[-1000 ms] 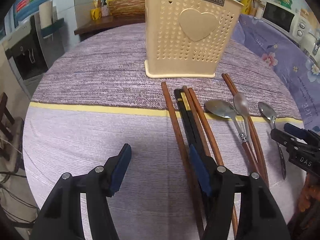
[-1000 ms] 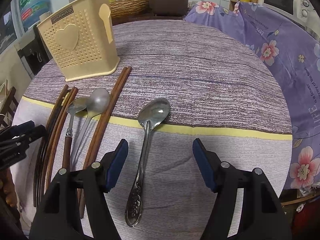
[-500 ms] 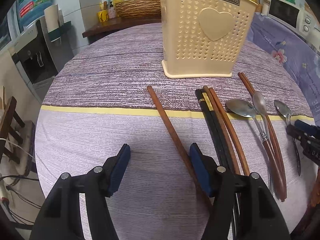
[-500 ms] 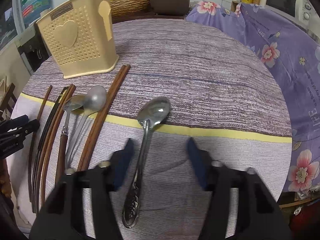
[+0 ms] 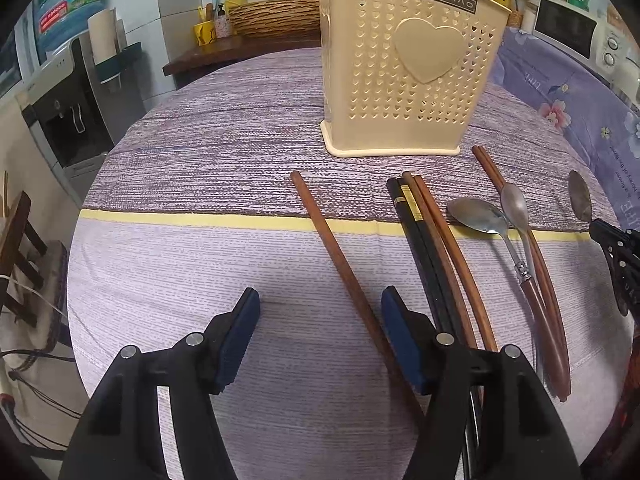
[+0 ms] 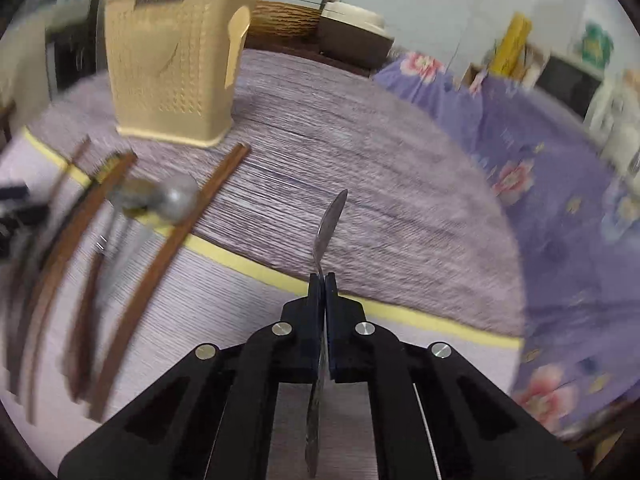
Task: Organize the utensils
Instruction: 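Lower the right tool over a metal spoon while the left tool approaches a wooden chopstick, then close the right tool on the spoon while the left tool grasps the wooden chopstick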
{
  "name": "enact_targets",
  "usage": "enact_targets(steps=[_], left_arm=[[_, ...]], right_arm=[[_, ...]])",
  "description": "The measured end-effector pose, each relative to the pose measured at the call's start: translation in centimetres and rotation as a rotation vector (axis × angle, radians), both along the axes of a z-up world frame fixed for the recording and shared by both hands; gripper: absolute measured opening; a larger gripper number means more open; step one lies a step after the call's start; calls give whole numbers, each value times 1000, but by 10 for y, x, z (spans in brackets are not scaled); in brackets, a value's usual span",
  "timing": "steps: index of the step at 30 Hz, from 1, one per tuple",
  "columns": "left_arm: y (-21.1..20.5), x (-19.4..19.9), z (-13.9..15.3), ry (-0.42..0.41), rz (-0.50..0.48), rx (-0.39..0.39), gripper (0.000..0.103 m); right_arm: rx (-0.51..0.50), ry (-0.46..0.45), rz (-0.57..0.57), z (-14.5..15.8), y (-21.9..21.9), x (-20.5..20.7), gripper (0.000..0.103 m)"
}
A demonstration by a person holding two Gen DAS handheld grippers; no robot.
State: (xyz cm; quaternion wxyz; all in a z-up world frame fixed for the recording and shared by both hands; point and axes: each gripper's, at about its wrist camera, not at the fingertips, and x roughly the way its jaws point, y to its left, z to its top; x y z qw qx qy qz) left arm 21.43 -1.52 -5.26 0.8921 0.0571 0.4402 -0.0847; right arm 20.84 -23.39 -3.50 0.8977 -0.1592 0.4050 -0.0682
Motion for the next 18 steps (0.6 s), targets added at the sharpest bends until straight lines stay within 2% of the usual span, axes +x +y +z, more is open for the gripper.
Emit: enact_targets(steps=[2,5,8,9,10,11,12,18], left_arm=[[0,0,0,0,2,-3,63],[0,0,0,2,1,-4,64],[1,0,1,4,-2,-6,65],[0,1,1,5,-2,-6,65],[0,1,1,5,-3,-8,65],[1,1,1,6,-3,-10,66],[1,2,2,6,-3,-12,66],[2,2,2,7,0,-19,66]], right_arm=[[-20,27,21,-7,2,2,4],[50,45,36,-12,3,3,4],[59,43,50,-9,4,-2,17],[75,39,51,-8,4,-4,35],[115,34,60,-4,0,-6,65],[157,25,63,-1,-3,-8,76],[184,17,62,1,-7,-10,79],[263,64,69,-2,-23,5,77]])
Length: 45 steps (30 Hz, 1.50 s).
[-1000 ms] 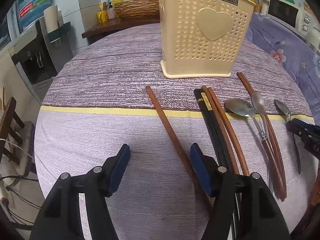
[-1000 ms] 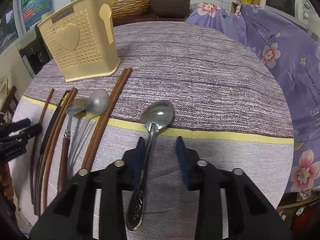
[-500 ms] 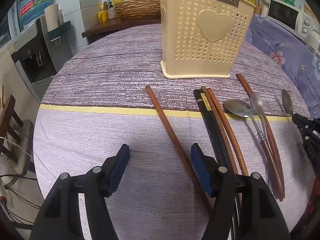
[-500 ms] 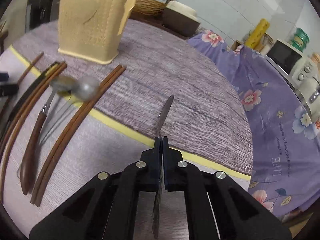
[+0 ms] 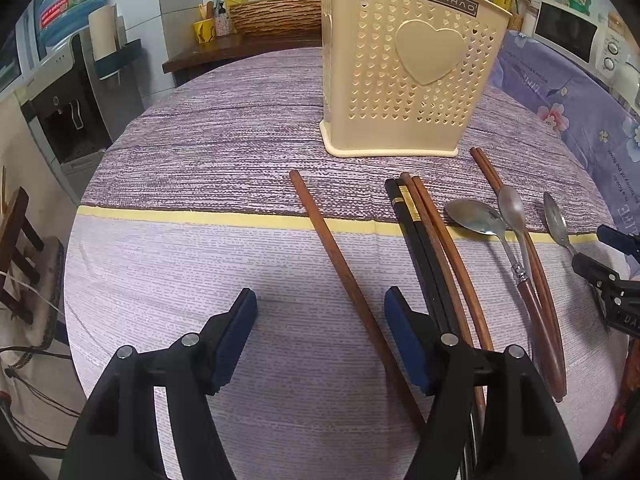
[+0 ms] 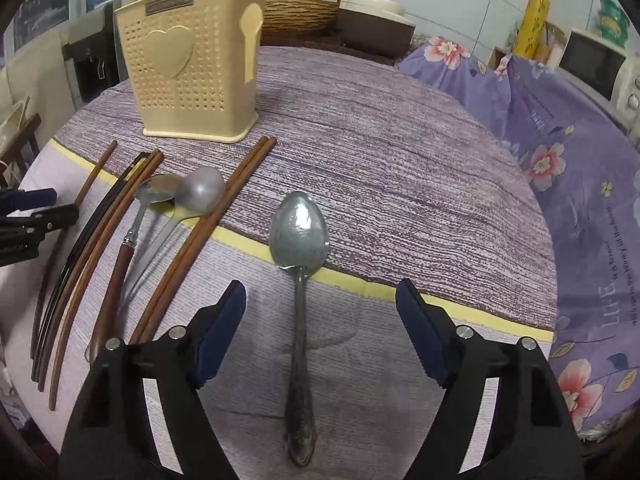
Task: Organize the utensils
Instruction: 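Close the right tool on the spoon while the left tool grasps the wooden chopstick, then carry the spoon into the cream holder with the right tool while the left drops the chopstick in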
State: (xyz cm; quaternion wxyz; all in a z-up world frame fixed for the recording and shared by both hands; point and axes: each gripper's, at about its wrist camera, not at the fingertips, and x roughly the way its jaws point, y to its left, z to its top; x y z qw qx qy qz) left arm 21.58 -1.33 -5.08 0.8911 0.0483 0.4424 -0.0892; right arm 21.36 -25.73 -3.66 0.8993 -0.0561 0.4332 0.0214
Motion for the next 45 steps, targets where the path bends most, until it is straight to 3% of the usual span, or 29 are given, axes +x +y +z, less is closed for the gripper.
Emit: enact_targets(steps=[8,12,15,20,25,31,39,45], left_arm=[[1,9,0,17,7,-1,66],[-6,29,0,36,8,30,65],[-10,43,3,50,14,41,59],[-14,57,5,72,10,52,36],[-12,62,8,84,23,42,15],[-11,63,8,81,31,16,12],[-8,66,16,55,33,-32,10],[-1,38,72,-94,14,-104,8]], right_arm=[[103,64,16,-9,-7,35,69],[95,84,24,-5,1,46,56],[96,101,19,-3,1,53,51],[92,123,18,-1,6,60,39],[104,120,7,-1,5,58,38],[120,113,1,0,2,59,38],[185,26,-15,17,-8,47,38],[240,-107,-9,62,-13,23,38]])
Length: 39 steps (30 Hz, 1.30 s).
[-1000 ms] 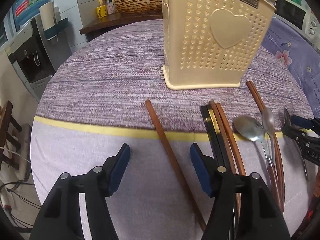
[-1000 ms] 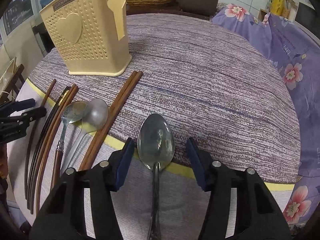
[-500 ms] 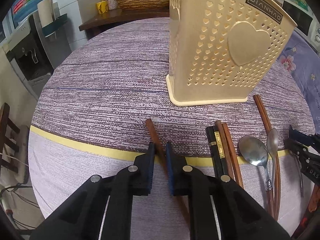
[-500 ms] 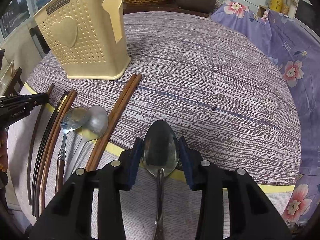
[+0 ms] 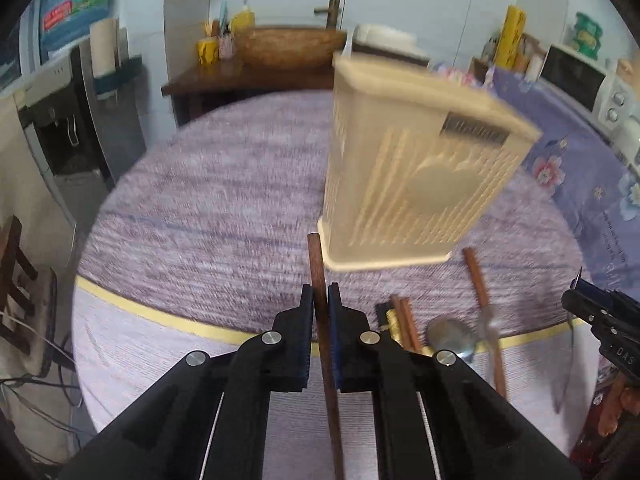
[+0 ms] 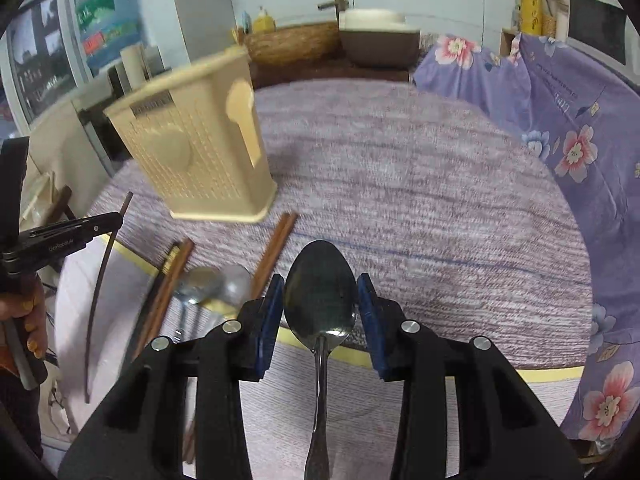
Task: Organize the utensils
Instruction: 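Carry the spoon into the cream holder with the right tool while the left drops the chopstick in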
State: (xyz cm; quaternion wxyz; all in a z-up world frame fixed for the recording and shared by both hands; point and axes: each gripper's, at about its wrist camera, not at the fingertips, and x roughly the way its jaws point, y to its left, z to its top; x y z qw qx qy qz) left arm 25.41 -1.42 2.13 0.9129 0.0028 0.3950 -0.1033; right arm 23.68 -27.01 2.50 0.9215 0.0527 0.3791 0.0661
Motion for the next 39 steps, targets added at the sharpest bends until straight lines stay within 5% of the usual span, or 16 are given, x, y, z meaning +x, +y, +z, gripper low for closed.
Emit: enact_targets(steps=[9,26,39], left_arm=[[22,-33,84,-226,-5,-87,8],[43,-39,115,-312,11,-117,8],[29,-1,246,-571,15,-239,8]], right_arm=[[-6,-136,9,59,5,-30,38],[22,-176,79,74,15,-22,38],[69,-455,123,210,51,45,38]])
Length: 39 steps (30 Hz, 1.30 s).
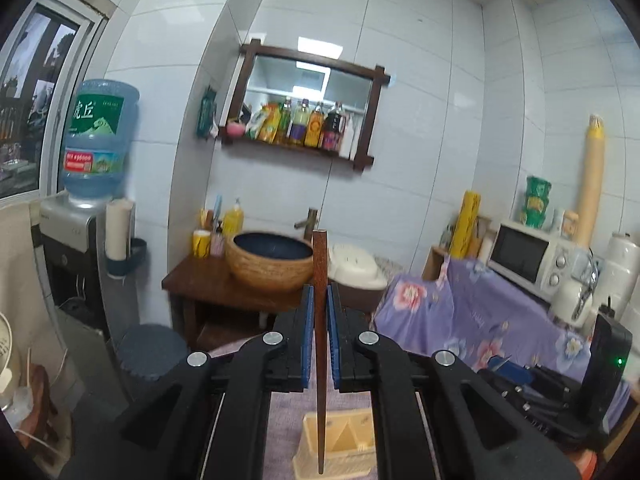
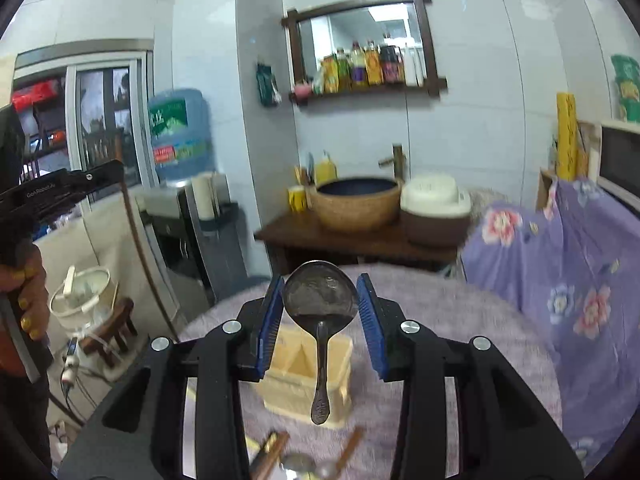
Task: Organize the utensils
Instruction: 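Carry the spoon into the cream holder with the right tool while the left drops the chopstick in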
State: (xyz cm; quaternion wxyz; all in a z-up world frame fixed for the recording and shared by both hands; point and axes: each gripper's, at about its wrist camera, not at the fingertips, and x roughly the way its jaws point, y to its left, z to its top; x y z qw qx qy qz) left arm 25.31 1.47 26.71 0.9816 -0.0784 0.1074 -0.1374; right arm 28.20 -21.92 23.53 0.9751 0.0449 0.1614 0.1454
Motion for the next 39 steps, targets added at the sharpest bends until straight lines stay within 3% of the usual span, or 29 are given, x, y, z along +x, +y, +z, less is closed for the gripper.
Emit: enact_targets(steps=[5,15,21,29,35,39], left_arm=[[-18,30,-15,-3,2,-34,8],[-32,50,-104,104,-20,-4,8],[-35,57,-143,180,-28,24,8],[-34,65,-169,238,-21,53,8],[-28,62,-169,238,-23,49,8],[-22,47,-164,215,-36,57,8]], right_arm=[[-10,-16,-17,-5,18,30,38],[-66,87,-33,-102,41,58,38],[-84,131,-27,-131,45,59,38],[-110,130,-35,-144,47,58,38],[-101,113,-35,-141,46,51,40],[-74,72,-56,-132,35,32,54]])
